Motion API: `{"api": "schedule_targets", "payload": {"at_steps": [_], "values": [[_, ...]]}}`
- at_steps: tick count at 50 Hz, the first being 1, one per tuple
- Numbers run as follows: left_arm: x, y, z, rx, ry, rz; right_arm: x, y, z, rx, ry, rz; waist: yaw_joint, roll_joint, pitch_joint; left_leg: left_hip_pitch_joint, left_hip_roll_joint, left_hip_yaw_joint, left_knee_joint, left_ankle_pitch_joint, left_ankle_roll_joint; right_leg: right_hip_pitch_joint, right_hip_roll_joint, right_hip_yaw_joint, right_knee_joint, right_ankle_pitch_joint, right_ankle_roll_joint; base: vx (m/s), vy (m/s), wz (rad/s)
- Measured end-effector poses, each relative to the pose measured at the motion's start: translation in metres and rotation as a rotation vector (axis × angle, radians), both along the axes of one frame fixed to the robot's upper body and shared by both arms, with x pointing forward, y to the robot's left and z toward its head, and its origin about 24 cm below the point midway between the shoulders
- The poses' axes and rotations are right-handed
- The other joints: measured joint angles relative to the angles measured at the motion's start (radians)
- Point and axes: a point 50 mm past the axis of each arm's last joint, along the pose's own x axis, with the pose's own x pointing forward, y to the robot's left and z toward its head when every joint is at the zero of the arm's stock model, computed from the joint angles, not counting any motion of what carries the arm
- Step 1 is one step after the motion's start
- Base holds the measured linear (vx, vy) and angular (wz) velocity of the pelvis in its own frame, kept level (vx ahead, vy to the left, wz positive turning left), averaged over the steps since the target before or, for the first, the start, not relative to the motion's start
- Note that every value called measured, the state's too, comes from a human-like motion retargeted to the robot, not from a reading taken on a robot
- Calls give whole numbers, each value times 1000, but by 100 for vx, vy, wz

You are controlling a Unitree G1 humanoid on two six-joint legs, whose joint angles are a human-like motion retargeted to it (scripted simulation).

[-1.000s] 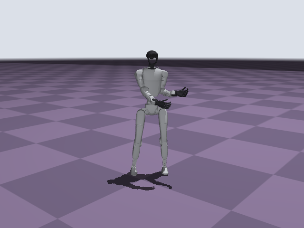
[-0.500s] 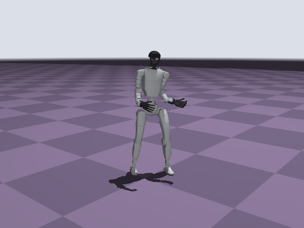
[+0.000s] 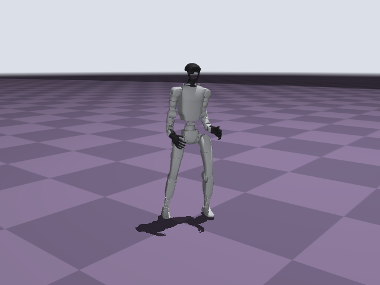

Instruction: Dance

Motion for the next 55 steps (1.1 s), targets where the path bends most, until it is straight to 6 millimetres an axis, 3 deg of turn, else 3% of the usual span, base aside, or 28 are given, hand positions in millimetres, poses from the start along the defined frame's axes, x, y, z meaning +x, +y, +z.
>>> {"api": "schedule_targets", "payload": {"at_steps": [3,8,11,14,17,19,20,22,24,27,30,35,38,41,43,45,48,51,55], "values": [[-15,13,-17,127,108,-41,10,32,-4,43,-2,126,-12,42,-8,28,-5,34,-24,5,13,-17,-19,15,57,7,14,21,26,-9],[-15,49,-6,178,95,109,70,88,28,81,-213,377,43,89,-8,93,-44,89,-108,24,33,-105,-65,100,195,56,-19,14,30,-78],[-10,62,7,134,37,214,117,117,76,147,-446,436,99,105,11,149,-70,114,-181,46,47,-182,-75,169,318,101,-54,5,21,-87],[-4,70,21,68,-30,292,156,127,148,224,-773,383,130,113,27,199,-94,136,-253,76,73,-237,-83,188,410,148,-105,5,12,-39],[2,75,33,21,-93,335,170,111,229,262,-1143,241,153,112,36,233,-111,152,-315,105,94,-268,-78,196,462,162,-122,5,7,-27],[4,74,37,-2,-112,353,165,86,273,249,-1367,103,164,110,32,249,-104,170,-345,120,97,-262,-44,205,430,134,-26,9,-7,-25],[4,74,39,-11,-120,359,159,72,291,240,-1467,23,172,112,27,253,-83,180,-355,126,90,-252,-3,211,389,122,33,12,-17,-13],[6,69,41,-31,-136,349,142,39,317,210,-1638,-184,163,112,32,281,-86,166,-373,132,91,-217,79,331,342,104,33,19,-14,4],[5,67,41,-49,-138,351,119,6,333,176,-1798,-383,150,113,33,297,-51,168,-378,133,79,-182,100,323,321,77,33,20,-21,-7],[3,61,38,-90,-134,339,81,-40,339,67,-1963,-638,102,97,34,305,-26,156,-374,132,71,-128,124,318,267,54,33,13,-26,35],[6,47,35,-156,-123,301,48,-77,336,-181,-1989,-777,71,82,42,307,-29,144,-371,135,83,-99,109,297,231,41,33,-1,-13,44],[15,39,38,-232,-147,210,0,-125,321,-548,-1811,-898,50,49,45,302,-23,128,-359,110,88,-90,98,262,171,61,33,-9,-19,6],[24,30,42,-226,-162,103,-24,-144,314,-673,-1699,-948,22,37,47,308,-20,82,-333,62,73,-80,106,264,143,74,33,-8,-23,-17],[41,11,54,-232,-205,-57,-37,-158,313,-748,-1594,-943,6,24,48,308,-36,-6,-284,-33,36,-89,124,312,135,82,33,-7,-17,-70],[55,-8,67,-249,-260,-186,-38,-164,316,-770,-1544,-909,7,19,47,303,-65,-77,-241,-66,29,-98,131,355,130,91,33,-7,-5,-137],[73,-30,89,-249,-351,-354,-35,-169,323,-793,-1513,-854,22,11,45,294,-130,-159,-200,-54,77,-116,124,407,130,96,33,-7,8,-178],[99,-63,132,-170,-488,-641,-24,-174,330,-826,-1473,-786,34,1,35,277,-172,-102,-181,-21,145,-159,103,469,141,93,33,-5,17,-182],[117,-83,186,38,-636,-917,5,-172,325,-796,-1433,-759,-9,8,-3,276,-151,40,-207,-9,198,-208,108,493,132,111,14,-2,19,-200],[130,-85,248,422,-808,-1088,54,-156,303,-585,-1442,-863,-86,45,-33,268,-138,155,-229,-15,220,-251,130,520,98,155,2,-4,26,-203]]}}
